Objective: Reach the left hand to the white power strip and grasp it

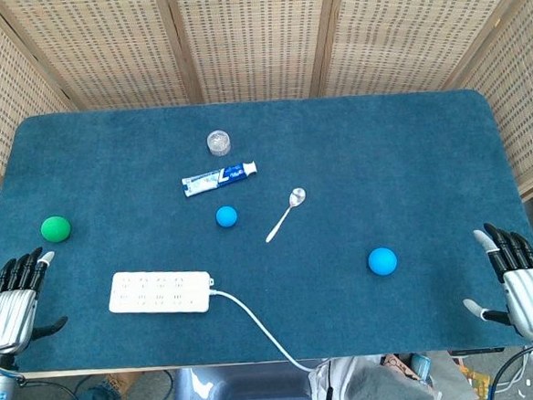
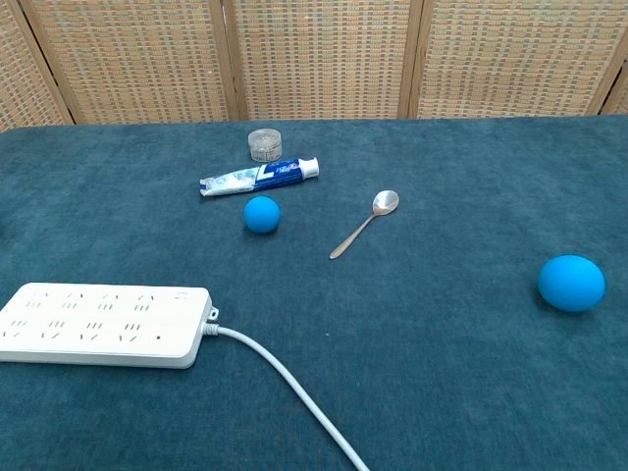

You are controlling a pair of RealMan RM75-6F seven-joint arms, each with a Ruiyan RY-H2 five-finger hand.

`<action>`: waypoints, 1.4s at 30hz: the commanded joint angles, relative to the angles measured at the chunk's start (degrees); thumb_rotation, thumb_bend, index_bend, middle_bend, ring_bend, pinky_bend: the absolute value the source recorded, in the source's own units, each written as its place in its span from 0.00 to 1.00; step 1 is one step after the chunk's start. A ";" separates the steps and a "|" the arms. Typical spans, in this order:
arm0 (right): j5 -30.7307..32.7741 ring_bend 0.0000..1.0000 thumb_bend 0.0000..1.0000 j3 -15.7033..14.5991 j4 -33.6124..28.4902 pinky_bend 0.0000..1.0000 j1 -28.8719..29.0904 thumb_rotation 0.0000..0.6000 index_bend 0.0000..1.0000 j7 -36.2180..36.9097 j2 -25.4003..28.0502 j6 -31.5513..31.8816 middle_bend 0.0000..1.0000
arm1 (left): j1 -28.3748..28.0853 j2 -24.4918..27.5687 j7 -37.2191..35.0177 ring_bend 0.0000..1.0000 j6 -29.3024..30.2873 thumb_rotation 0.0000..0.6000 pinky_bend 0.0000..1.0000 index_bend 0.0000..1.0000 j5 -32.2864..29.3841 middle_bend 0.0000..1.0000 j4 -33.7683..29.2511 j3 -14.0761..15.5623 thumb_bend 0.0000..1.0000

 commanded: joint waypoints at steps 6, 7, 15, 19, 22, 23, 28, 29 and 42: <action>-0.01 0.00 0.00 0.05 0.03 0.00 -0.09 1.00 0.00 0.42 0.20 0.14 0.00 | 0.27 0.05 -0.61 0.00 0.49 1.00 0.00 0.00 1.02 0.00 0.12 0.31 0.00; -0.03 0.00 0.00 0.04 0.02 0.00 -0.10 1.00 0.00 0.45 0.21 0.15 0.00 | 0.27 0.02 -0.80 0.00 0.49 1.00 0.00 0.00 1.12 0.00 0.09 0.32 0.00; -0.52 0.00 0.00 0.02 -0.39 0.00 -0.24 1.00 0.00 0.75 0.41 0.65 0.00 | -0.83 -2.55 -4.82 0.82 0.80 1.00 0.87 0.00 3.92 0.96 1.22 -0.29 0.14; -0.25 0.00 0.00 0.03 -0.35 0.00 -0.14 1.00 0.00 0.95 0.47 0.25 0.00 | -2.91 -6.06 -7.36 0.94 -2.32 1.00 1.00 0.01 5.15 1.00 2.53 -0.01 0.63; -0.25 0.00 0.00 0.09 -0.30 0.00 -0.15 1.00 0.00 1.35 0.59 0.34 0.00 | -4.76 -7.72 -6.22 0.95 -6.80 1.00 1.00 0.04 3.96 1.00 1.54 0.45 0.86; -0.33 0.00 0.00 0.10 -0.31 0.00 -0.18 1.00 0.00 1.60 0.67 0.44 0.00 | -5.59 -8.44 -5.05 0.96 -8.88 1.00 1.00 0.05 2.84 1.00 1.02 0.47 0.90; -0.51 0.00 0.00 0.01 -0.27 0.00 -0.23 1.00 0.00 2.66 1.04 0.49 0.00 | -8.78 -10.28 -3.23 0.96 -17.29 1.00 1.00 0.15 -4.03 1.00 -2.62 -0.36 1.00; -0.51 0.00 0.00 0.01 -0.23 0.00 -0.22 1.00 0.00 2.86 1.12 0.45 0.00 | -9.30 -10.59 -2.80 0.96 -18.45 1.00 1.00 0.15 -5.24 1.00 -3.10 -0.55 1.00; 0.08 0.00 0.00 0.16 0.28 0.00 0.11 1.00 0.00 5.53 1.95 -0.42 0.00 | -12.54 -17.64 6.03 0.96 -22.22 1.00 1.00 0.18 -12.33 1.00 -5.82 -0.14 1.00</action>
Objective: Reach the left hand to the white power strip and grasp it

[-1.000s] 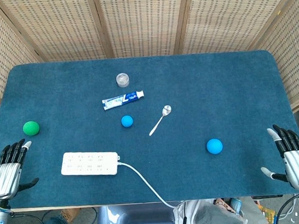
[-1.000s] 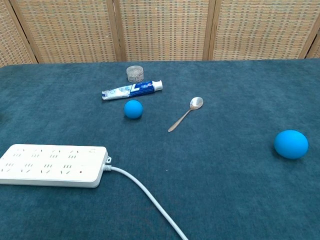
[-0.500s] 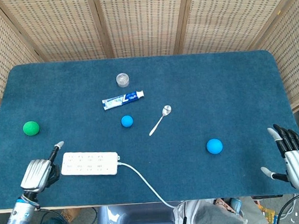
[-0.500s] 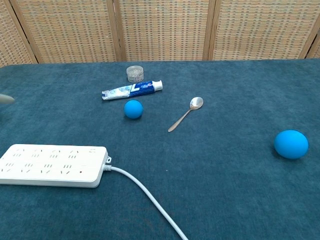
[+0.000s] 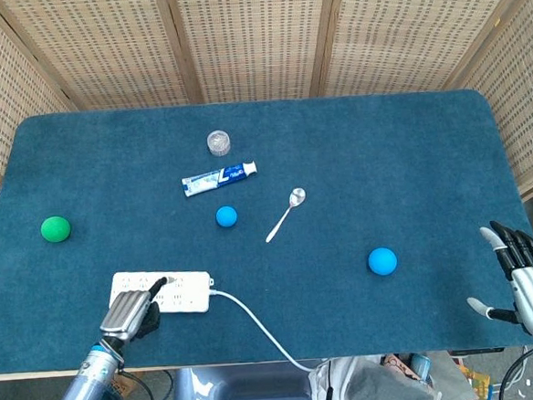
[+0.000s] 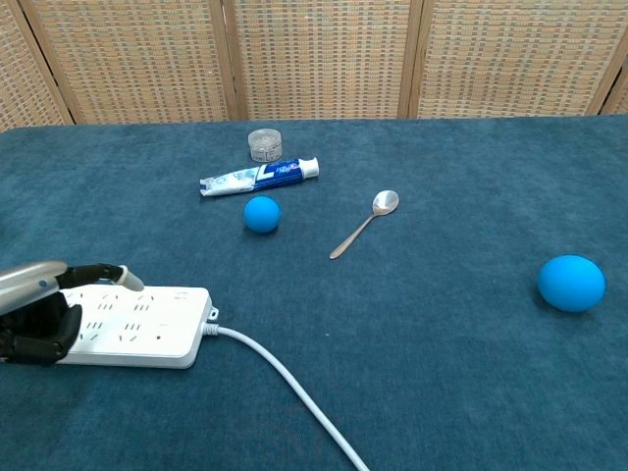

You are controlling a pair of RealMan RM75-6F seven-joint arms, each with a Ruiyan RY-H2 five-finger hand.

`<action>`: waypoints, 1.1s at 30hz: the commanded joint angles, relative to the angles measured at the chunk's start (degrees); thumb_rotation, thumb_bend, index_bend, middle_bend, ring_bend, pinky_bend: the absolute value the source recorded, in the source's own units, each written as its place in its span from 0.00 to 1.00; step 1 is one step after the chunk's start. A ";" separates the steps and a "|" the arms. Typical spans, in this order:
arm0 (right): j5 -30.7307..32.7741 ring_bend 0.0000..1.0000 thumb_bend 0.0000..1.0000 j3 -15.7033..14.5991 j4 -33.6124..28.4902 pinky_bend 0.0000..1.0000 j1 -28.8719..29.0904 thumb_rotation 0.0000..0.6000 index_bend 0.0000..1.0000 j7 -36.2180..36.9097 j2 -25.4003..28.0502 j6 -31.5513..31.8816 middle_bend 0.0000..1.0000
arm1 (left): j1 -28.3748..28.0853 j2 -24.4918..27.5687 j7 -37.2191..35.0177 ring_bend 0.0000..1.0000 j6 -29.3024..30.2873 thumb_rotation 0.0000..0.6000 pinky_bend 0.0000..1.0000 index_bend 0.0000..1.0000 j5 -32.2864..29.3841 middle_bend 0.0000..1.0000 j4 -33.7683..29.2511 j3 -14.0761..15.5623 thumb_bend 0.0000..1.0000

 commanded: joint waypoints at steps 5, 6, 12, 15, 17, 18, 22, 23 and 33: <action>0.28 0.00 0.00 0.08 0.18 0.00 0.04 1.00 0.00 0.73 0.27 -0.18 0.00 | -1.43 -2.54 3.53 0.96 -1.23 1.00 1.00 0.18 -2.24 1.00 -1.68 1.10 1.00; 0.32 0.00 0.00 0.09 0.20 0.00 0.04 1.00 0.00 0.78 0.29 -0.21 0.00 | -1.52 -2.74 3.80 0.96 -1.30 1.00 1.00 0.18 -2.55 1.00 -1.77 1.21 1.00; 0.47 0.00 0.00 0.11 0.23 0.00 0.08 1.00 0.00 1.05 0.37 -0.37 0.00 | -1.79 -3.33 5.14 0.96 -0.58 1.00 1.00 0.19 -3.99 1.00 -1.89 1.39 1.00; 0.50 0.00 0.00 0.12 0.23 0.00 0.08 1.00 0.00 1.06 0.37 -0.38 0.00 | -1.80 -3.23 5.37 0.96 -0.05 1.00 1.00 0.20 -4.38 1.00 -2.02 1.42 1.00; 0.48 0.00 0.00 0.10 0.22 0.00 0.12 1.00 0.00 1.02 0.34 -0.46 0.00 | -1.86 -3.00 5.29 0.96 0.14 1.00 1.00 0.20 -4.63 1.00 -2.28 1.38 1.00; 0.47 0.00 0.00 0.09 0.20 0.00 0.13 1.00 0.00 0.98 0.34 -0.49 0.00 | -1.91 -2.92 5.26 0.96 0.19 1.00 1.00 0.20 -4.72 1.00 -2.37 1.35 1.00; 0.51 0.00 0.00 0.07 0.14 0.00 0.13 1.00 0.00 0.82 0.32 -0.54 0.00 | -2.15 -2.80 5.21 0.96 0.40 1.00 1.00 0.20 -5.21 1.00 -2.46 1.25 1.00; 0.54 0.00 0.00 0.08 0.14 0.00 0.13 1.00 0.00 0.84 0.32 -0.55 0.00 | -2.26 -2.80 5.30 0.96 0.35 1.00 1.00 0.20 -5.46 1.00 -2.43 1.28 1.00; 0.58 0.00 0.00 0.12 0.15 0.00 0.15 1.00 0.00 0.99 0.37 -0.58 0.00 | -3.53 -2.78 6.65 0.96 -1.50 1.00 1.00 0.23 -8.91 1.00 -2.33 2.01 1.00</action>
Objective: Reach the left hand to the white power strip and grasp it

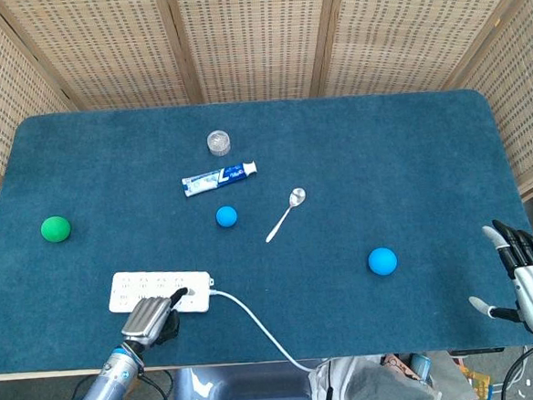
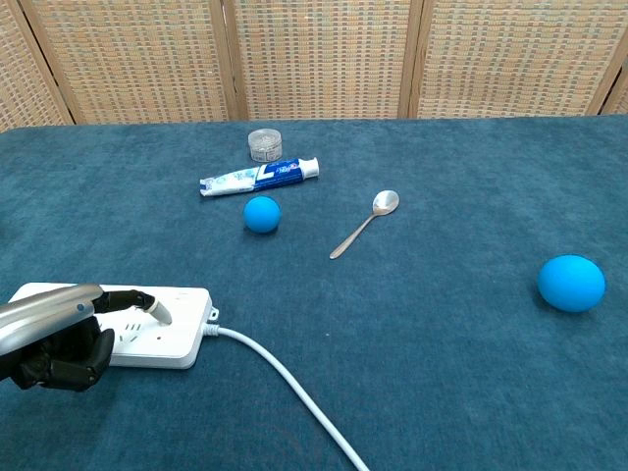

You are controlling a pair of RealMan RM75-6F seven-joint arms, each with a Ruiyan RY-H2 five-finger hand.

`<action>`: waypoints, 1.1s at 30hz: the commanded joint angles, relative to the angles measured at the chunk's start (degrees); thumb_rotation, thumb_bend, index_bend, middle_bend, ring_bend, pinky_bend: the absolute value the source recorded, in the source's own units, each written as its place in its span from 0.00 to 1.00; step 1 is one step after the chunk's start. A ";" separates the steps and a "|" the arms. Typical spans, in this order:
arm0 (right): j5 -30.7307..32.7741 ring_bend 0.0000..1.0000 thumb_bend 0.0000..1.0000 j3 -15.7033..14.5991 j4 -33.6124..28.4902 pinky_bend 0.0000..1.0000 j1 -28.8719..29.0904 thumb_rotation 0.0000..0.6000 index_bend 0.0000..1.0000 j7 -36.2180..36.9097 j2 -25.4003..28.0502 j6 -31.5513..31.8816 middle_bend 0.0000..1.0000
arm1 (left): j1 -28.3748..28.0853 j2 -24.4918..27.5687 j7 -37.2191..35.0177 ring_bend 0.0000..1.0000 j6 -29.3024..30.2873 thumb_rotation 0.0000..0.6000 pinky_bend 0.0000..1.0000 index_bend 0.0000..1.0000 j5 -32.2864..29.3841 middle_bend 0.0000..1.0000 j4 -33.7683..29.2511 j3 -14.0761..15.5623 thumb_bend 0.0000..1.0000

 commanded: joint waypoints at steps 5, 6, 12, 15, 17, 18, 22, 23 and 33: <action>0.00 0.00 0.00 0.03 0.00 0.00 -0.04 1.00 0.00 0.01 0.00 0.09 0.00 | -0.82 0.25 1.02 0.96 -1.20 1.00 1.00 0.24 -2.95 1.00 0.12 0.64 1.00; 0.00 0.00 0.00 0.01 0.01 0.00 -0.04 1.00 0.00 0.00 0.01 0.08 0.00 | -0.84 0.26 0.98 0.96 -1.23 1.00 1.00 0.24 -3.15 1.00 0.11 0.71 1.00; -0.02 0.00 0.00 0.02 0.04 0.00 -0.05 1.00 0.00 -0.04 -0.02 0.12 0.00 | 0.43 0.06 -3.13 0.96 2.71 1.00 1.00 0.24 2.20 1.00 0.29 -0.15 0.98; 0.00 0.00 0.00 0.03 0.05 0.00 -0.02 1.00 0.00 -0.09 -0.05 0.07 0.00 | 1.71 0.43 -6.04 0.96 6.95 1.00 1.00 0.24 7.81 1.00 0.66 -0.63 0.78; -0.05 0.00 0.00 0.00 0.04 0.00 -0.01 1.00 0.00 -0.16 -0.06 0.05 0.00 | 2.64 0.83 -7.81 0.96 10.20 1.00 1.00 0.23 11.87 1.00 1.16 -0.73 0.64; -0.10 0.00 0.00 -0.03 0.01 0.00 -0.01 1.00 0.00 -0.18 -0.07 0.04 0.00 | 3.18 1.17 -8.61 0.95 12.27 1.00 1.00 0.23 14.06 1.00 1.56 -0.89 0.57; -0.26 0.00 0.00 -0.09 -0.08 0.00 -0.08 1.00 0.00 -0.28 -0.07 0.19 0.00 | 5.00 3.58 -8.18 0.90 19.30 1.00 0.95 0.22 20.34 0.99 3.47 -1.28 0.19; -0.31 0.00 0.00 -0.11 -0.11 0.00 -0.10 1.00 0.00 -0.30 -0.07 0.24 0.00 | 5.38 4.22 -7.72 0.89 20.56 1.00 0.94 0.22 21.22 0.98 3.99 -1.34 0.12; -1.03 0.00 0.00 -0.43 -0.45 0.00 -0.13 1.00 0.00 -1.55 -0.46 0.37 0.00 | 10.06 10.43 -7.84 0.82 26.99 0.20 0.89 0.12 22.33 0.91 12.65 -0.54 0.00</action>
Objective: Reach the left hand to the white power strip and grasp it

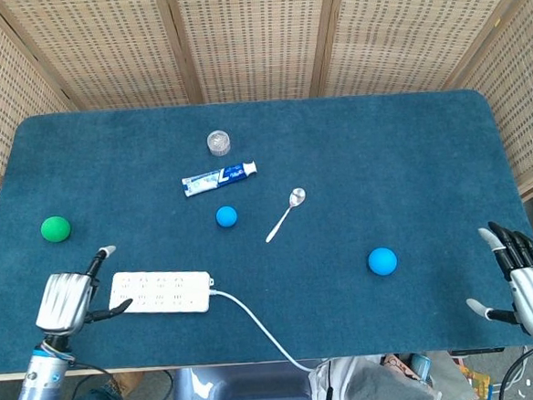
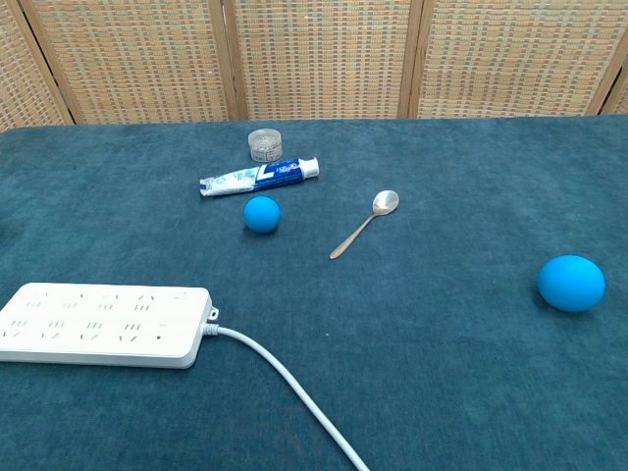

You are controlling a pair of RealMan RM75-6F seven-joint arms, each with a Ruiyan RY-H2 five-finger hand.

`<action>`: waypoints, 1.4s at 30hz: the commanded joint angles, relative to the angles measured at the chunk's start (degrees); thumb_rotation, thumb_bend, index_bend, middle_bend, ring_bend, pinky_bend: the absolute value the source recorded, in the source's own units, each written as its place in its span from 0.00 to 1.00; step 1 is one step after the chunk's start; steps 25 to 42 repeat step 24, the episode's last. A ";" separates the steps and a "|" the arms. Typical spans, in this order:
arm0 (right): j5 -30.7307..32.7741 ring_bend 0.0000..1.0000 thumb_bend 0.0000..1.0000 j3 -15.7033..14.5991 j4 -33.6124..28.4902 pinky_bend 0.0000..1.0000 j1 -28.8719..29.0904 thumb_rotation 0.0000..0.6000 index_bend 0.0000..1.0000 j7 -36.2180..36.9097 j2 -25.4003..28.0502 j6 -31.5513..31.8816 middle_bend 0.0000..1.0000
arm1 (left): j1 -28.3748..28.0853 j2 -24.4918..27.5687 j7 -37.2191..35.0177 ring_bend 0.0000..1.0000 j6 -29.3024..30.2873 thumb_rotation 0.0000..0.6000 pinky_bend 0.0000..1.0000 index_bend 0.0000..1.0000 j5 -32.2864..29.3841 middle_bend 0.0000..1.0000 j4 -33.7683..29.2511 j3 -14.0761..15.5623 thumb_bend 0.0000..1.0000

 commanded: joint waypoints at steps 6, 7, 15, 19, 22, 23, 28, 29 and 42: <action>-0.13 0.00 0.00 -0.22 -0.19 0.00 0.13 1.00 0.00 -1.98 -0.72 -0.39 0.00 | 2.86 3.46 -4.23 0.02 -1.11 0.28 0.04 0.00 -3.91 0.02 4.35 0.60 0.00; -0.10 0.00 0.00 -0.21 -0.21 0.00 0.15 1.00 0.00 -2.24 -0.82 -0.43 0.00 | 2.88 3.99 -4.27 0.00 -1.90 0.35 0.00 0.00 -5.00 0.00 4.36 0.42 0.00; 0.05 0.00 0.00 -0.22 -0.50 0.00 0.23 1.00 0.00 -3.73 -1.35 -0.62 0.00 | 3.21 8.37 -5.32 0.00 -3.45 0.75 0.00 0.00 -7.90 0.00 0.21 -0.98 0.00; -0.09 0.00 0.00 -0.32 -0.57 0.00 0.20 1.00 0.00 -4.06 -1.44 -0.58 0.00 | 3.44 9.53 -6.12 0.00 -3.73 0.81 0.00 0.00 -8.05 0.00 -0.92 -1.13 0.00; -0.19 0.00 0.00 -0.38 -0.63 0.00 0.21 1.00 0.00 -4.24 -1.50 -0.60 0.00 | 3.65 10.15 -6.87 0.00 -3.74 0.83 0.00 0.00 -7.81 0.00 -1.52 -1.19 0.00; -0.23 0.00 0.00 -0.39 -0.64 0.00 0.20 1.00 0.00 -4.27 -1.50 -0.57 0.00 | 3.71 10.26 -7.03 0.00 -3.68 0.84 0.00 0.00 -7.70 0.00 -1.60 -1.20 0.00; -0.32 0.00 0.00 -0.43 -0.64 0.00 0.17 1.00 0.00 -4.33 -1.51 -0.50 0.00 | 3.79 10.42 -7.27 0.00 -3.65 0.84 0.00 0.00 -7.50 0.00 -1.72 -1.18 0.00; -0.32 0.00 0.00 -0.43 -0.64 0.00 0.17 1.00 0.00 -4.33 -1.51 -0.50 0.00 | 3.79 10.42 -7.27 0.00 -3.65 0.84 0.00 0.00 -7.50 0.00 -1.72 -1.18 0.00; -0.32 0.00 0.00 -0.43 -0.64 0.00 0.17 1.00 0.00 -4.33 -1.51 -0.50 0.00 | 3.79 10.42 -7.27 0.00 -3.65 0.84 0.00 0.00 -7.50 0.00 -1.72 -1.18 0.00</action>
